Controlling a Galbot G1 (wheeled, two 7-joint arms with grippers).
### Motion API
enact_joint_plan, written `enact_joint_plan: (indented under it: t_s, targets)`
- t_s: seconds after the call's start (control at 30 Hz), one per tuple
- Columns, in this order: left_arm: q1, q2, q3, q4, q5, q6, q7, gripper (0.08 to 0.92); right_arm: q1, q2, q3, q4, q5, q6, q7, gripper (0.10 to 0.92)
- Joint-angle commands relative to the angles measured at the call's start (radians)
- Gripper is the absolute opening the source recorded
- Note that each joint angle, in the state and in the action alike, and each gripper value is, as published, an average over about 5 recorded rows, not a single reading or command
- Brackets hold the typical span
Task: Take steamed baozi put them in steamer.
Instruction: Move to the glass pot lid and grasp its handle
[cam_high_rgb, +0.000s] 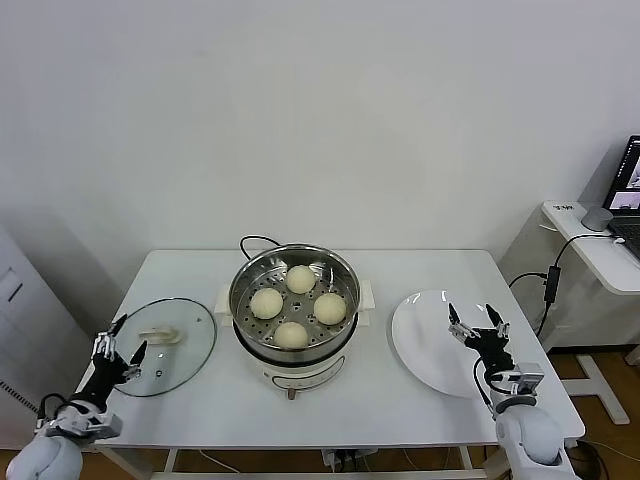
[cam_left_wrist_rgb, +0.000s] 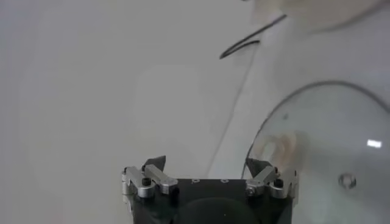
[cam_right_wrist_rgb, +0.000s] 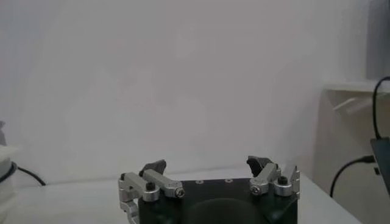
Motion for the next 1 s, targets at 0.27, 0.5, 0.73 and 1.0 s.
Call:
enact_joint_plan:
  t_s: [0.27,0.5,0.73,1.0]
  targets:
    - [-0.111,-0.077,-0.006,0.164,0.432,-0.093,-0.100,0.823,-0.017,0.029,0.021,-0.015,-0.022,0.004,-0.012,0.823]
    - [-0.147,-0.093,-0.004,0.171,0.469,-0.069,-0.112,0.823,-0.022,0.032,0.023,-0.024,-0.024,0.012,-0.023,0.823]
    - [-0.189,-0.113,0.005,0.198,0.496,-0.058,-0.109,0.823,-0.027,0.035,0.027,-0.019,-0.022,0.017,-0.031,0.823]
    - [-0.237,-0.134,0.010,0.233,0.511,-0.043,-0.109,0.823,-0.035,0.042,0.028,-0.014,-0.023,0.022,-0.038,0.823]
